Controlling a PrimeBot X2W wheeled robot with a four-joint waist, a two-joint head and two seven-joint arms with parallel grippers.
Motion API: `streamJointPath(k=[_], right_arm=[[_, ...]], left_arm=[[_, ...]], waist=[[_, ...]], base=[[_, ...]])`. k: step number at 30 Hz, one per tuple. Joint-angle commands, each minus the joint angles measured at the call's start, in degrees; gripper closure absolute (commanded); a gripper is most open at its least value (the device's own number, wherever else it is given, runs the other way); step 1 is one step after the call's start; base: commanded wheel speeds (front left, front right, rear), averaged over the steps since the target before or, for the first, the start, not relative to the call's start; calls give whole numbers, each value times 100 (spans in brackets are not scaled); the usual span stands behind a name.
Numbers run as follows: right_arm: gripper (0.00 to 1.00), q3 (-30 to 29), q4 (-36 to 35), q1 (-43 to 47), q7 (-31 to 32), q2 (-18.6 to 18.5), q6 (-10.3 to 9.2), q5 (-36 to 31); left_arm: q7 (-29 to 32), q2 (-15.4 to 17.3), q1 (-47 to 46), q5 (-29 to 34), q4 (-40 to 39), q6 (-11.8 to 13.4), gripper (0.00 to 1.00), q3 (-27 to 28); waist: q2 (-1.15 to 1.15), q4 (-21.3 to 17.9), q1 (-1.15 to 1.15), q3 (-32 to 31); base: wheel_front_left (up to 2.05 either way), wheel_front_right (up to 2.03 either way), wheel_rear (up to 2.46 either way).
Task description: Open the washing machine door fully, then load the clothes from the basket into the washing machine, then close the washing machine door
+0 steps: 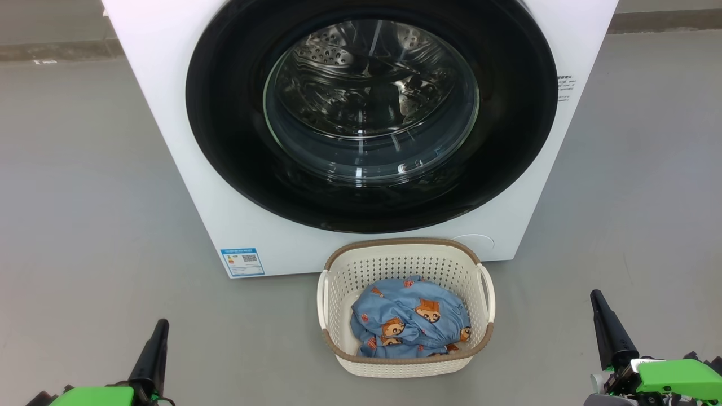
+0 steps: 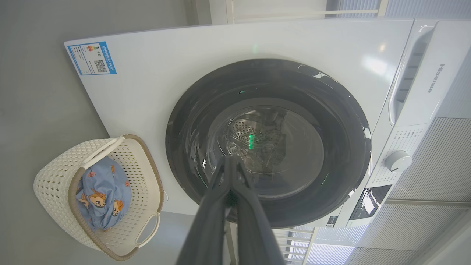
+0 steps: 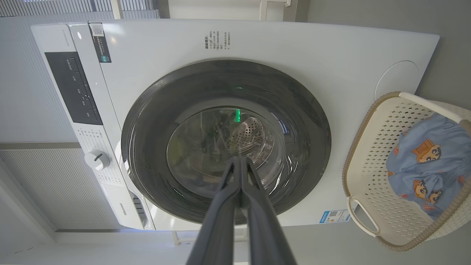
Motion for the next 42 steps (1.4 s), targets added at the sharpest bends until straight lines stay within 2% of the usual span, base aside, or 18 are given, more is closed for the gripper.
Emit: streamJointPath(k=[1,28,29,34,42], right_arm=[[100,138,-141,-248,43,-24,9,-67],[100,138,-141,-248,43,-23,9,-66],[0,0,3,0,-2,0,0,0],[0,2,361,226,-10,87,0,8],[0,77,204,252,-137,80,1,-6]], left_arm=[[37,61,-250,83,-136,-41,100,197],[37,61,-250,82,-136,-41,100,196],[-1,-1,1,0,4,1,0,-2],[-3,-133,255,-11,335,27,0,-43],[-137,-121,267,1,219,23,0,-100]], waist=[[0,0,0,0],[0,0,0,0],[0,0,0,0],[0,0,0,1],[0,-3,11,-12]], base=[[0,0,0],[0,0,0],[0,0,0],[0,0,0],[0,0,0]])
